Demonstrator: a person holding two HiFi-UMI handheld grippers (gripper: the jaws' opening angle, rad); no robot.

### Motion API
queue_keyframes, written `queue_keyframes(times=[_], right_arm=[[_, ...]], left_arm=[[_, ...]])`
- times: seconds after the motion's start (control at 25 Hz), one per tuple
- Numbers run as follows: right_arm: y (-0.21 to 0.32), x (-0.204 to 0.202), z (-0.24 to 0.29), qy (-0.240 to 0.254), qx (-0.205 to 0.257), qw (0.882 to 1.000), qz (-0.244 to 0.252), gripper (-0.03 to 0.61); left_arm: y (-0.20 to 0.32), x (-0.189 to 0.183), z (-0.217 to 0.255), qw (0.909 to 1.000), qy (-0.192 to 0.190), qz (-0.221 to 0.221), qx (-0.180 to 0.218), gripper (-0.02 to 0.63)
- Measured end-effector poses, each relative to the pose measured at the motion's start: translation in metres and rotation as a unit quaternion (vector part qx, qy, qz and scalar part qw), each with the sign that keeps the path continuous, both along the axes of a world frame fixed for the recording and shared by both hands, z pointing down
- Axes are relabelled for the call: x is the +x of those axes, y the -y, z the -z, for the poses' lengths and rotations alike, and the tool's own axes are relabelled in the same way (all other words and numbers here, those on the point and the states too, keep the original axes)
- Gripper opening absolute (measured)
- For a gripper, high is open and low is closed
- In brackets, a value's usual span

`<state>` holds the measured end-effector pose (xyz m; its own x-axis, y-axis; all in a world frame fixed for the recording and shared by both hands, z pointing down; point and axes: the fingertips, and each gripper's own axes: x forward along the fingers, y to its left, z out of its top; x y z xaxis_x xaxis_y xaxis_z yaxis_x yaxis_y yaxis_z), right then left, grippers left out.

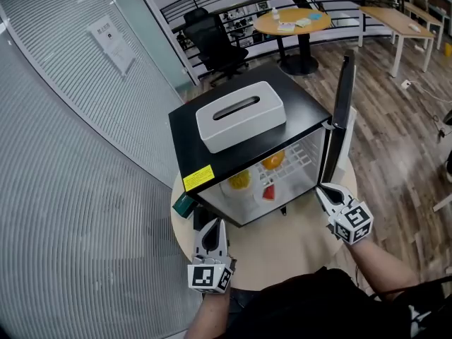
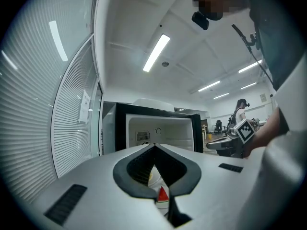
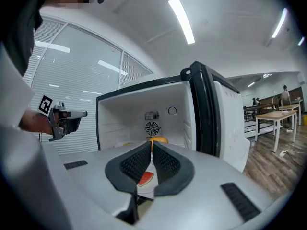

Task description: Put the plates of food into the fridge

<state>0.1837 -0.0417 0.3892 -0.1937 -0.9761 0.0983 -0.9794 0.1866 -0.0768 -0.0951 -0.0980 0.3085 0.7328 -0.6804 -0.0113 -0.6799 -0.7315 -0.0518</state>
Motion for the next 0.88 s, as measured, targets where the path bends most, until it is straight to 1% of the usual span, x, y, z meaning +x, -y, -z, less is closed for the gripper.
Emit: queue_keyframes(times=[0.12, 0.2, 0.36, 0.56, 0.72, 0.88], right_arm=[[-0.013, 0.004, 0.001, -0.024, 0.016, 1.000, -0.005, 0.014], [-0.022, 0.005, 0.000, -0.035, 0.018, 0.999, -0.002, 0.009], [-0.031, 0.004, -0.003, -0.032, 0.016, 0.999, 0.002, 0.009], [-0.035, -0.011, -0.008, -0.041, 0.013, 0.999, 0.024, 0.008], [-0.039, -0.013, -0.007, -0.036, 0.017, 0.999, 0.021, 0.008], [-0.040, -0.013, -0.004, -0.047, 0.016, 0.999, 0.006, 0.006]], left_arm=[[-0.012, -0.001, -0.006, 0.9999, 0.010, -0.005, -0.003, 0.006], [-0.021, -0.001, -0.011, 0.9998, 0.017, -0.010, -0.003, 0.006], [-0.029, -0.005, -0.016, 0.9998, 0.020, -0.005, -0.007, 0.006], [-0.028, -0.020, -0.019, 0.9997, 0.017, 0.014, -0.008, 0.006], [-0.029, -0.025, -0.017, 0.9996, 0.017, 0.020, -0.004, 0.006], [-0.034, -0.032, -0.009, 0.9995, 0.013, 0.029, -0.003, 0.006]])
